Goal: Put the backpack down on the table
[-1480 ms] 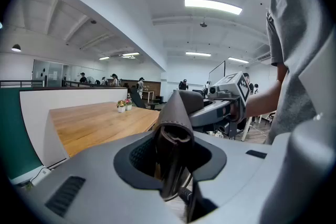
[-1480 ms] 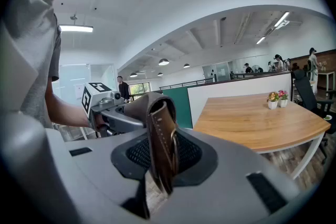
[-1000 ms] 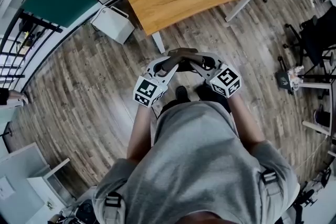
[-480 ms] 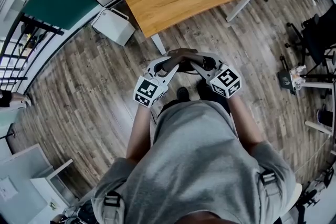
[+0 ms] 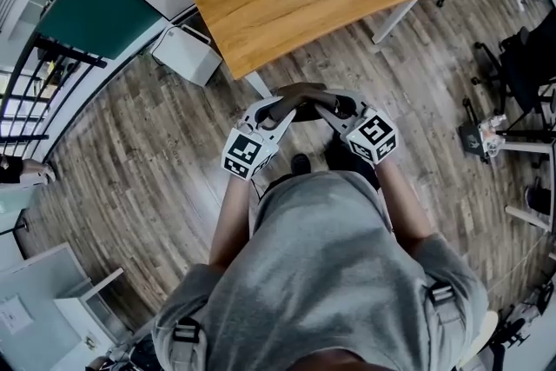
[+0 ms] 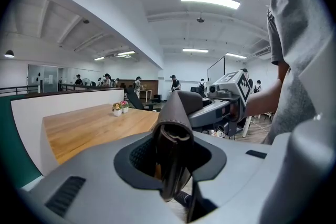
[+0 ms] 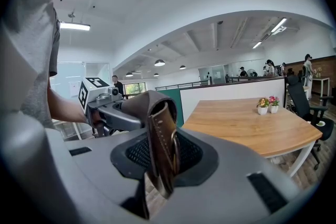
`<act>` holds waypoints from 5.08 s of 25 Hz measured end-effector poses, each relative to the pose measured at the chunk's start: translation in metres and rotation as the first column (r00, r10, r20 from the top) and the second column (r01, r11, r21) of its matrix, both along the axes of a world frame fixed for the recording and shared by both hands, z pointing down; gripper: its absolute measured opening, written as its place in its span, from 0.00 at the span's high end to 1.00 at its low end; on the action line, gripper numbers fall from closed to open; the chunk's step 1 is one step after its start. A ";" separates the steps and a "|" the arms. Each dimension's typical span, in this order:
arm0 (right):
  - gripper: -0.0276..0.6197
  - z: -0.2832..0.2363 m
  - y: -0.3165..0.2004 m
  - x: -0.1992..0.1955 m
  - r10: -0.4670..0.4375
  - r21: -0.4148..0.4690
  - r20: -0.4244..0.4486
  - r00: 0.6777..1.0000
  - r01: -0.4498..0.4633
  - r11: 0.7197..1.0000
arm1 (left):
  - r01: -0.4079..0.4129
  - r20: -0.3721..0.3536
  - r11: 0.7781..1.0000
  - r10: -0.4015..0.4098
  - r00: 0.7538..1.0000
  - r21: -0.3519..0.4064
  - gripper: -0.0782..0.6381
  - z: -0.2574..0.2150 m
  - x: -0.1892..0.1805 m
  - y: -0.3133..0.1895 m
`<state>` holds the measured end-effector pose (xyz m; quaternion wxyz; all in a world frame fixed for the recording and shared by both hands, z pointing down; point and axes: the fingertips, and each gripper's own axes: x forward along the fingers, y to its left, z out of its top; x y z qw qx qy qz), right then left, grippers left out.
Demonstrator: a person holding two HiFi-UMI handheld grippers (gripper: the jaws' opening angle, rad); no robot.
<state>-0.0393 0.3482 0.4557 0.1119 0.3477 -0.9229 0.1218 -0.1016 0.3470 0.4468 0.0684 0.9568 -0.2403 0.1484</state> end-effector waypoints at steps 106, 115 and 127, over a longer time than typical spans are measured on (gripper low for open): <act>0.81 0.033 -0.321 0.116 -0.295 -0.045 -0.056 0.954 0.293 0.955 | 0.267 0.119 0.963 -0.263 0.957 -0.020 0.73 0.030 0.117 -0.307; 0.81 0.044 -0.365 0.084 -0.306 -0.069 -0.071 0.950 0.301 0.951 | 0.261 0.122 0.964 -0.253 0.960 -0.055 0.73 0.042 0.086 -0.351; 0.81 0.063 -0.415 0.056 -0.260 -0.101 -0.092 0.961 0.250 0.963 | 0.200 0.130 0.976 -0.187 0.974 -0.091 0.73 0.061 0.058 -0.405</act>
